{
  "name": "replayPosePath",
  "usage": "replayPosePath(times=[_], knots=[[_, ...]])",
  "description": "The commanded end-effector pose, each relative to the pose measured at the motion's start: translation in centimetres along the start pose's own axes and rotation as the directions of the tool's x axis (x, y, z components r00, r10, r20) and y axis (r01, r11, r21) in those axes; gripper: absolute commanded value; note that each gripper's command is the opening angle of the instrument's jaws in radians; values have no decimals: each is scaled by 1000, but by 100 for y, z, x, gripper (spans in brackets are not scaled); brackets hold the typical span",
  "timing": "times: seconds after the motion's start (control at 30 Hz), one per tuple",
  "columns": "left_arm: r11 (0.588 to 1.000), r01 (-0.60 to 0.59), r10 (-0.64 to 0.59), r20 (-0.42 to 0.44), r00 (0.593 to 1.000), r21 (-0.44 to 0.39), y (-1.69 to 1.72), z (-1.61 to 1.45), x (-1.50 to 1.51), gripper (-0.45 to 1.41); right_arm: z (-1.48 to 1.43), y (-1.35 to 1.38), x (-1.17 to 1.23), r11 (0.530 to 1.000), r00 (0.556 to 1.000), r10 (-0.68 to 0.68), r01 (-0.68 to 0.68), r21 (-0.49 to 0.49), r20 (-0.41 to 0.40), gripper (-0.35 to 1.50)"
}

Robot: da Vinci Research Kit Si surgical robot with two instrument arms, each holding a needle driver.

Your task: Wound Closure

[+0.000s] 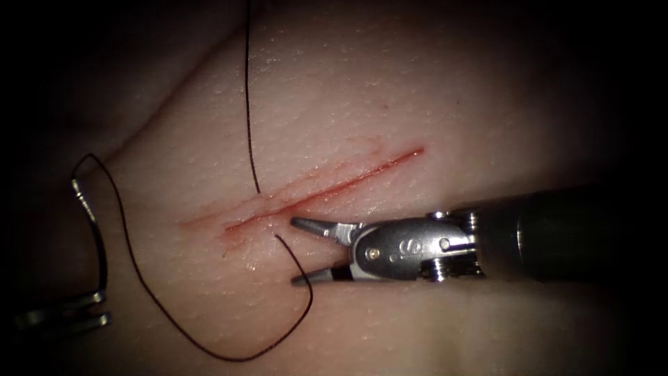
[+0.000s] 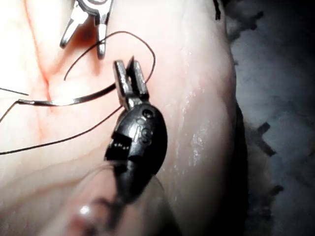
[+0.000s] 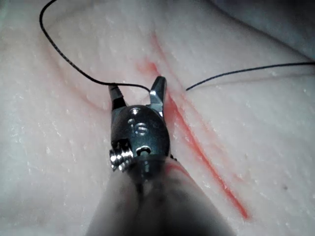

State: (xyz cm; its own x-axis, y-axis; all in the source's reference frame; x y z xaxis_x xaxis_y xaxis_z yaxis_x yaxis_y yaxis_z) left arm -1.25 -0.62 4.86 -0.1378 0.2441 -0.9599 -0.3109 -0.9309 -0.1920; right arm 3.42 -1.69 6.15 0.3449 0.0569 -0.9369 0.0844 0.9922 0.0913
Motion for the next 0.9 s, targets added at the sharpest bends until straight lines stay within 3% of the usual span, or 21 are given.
replayPosePath(times=[0.03, 0.13, 0.33, 0.37, 0.4, 0.43, 0.47, 0.63, 0.9], knots=[[1000, 3, -3, 0, 1000, -2, 8, 3, -5, -45, 12, -2, -5, 1000, 1000, 0, 0, 3, -1, 116], [1000, 3, -3, 0, 1000, -2, 8, 2, -5, -45, 21, 3, -11, 1000, 1000, -4, 4, 2, -4, 115], [1000, 3, -3, 0, 1000, -3, 8, 1, -5, -45, 21, -5, -4, 1000, 999, -9, 10, 18, -31, 86], [1000, 3, -3, 0, 1000, -3, 8, 1, -5, -45, 21, -7, -3, 1000, 999, -10, 11, 23, -35, 74], [1000, 3, -3, 0, 1000, -3, 8, 1, -5, -45, 20, -8, -3, 1000, 999, -12, 13, 28, -41, 47], [1000, 3, -3, 0, 1000, -3, 8, 2, -5, -45, 19, -10, -2, 999, 999, -16, 17, 35, -48, -16], [1000, 3, -3, 0, 1000, -2, 8, 2, -5, -45, 17, -11, -2, 998, 999, -20, 22, 56, -44, -35], [1000, 3, -3, 0, 1000, -3, 8, 2, -5, -45, 15, -7, -4, 999, 1000, -19, 19, 43, -21, -35], [1000, 5, -5, 0, 1000, -3, 5, 4, -5, -45, -29, -31, 9, 999, 1000, -22, 22, 30, -11, -35]])
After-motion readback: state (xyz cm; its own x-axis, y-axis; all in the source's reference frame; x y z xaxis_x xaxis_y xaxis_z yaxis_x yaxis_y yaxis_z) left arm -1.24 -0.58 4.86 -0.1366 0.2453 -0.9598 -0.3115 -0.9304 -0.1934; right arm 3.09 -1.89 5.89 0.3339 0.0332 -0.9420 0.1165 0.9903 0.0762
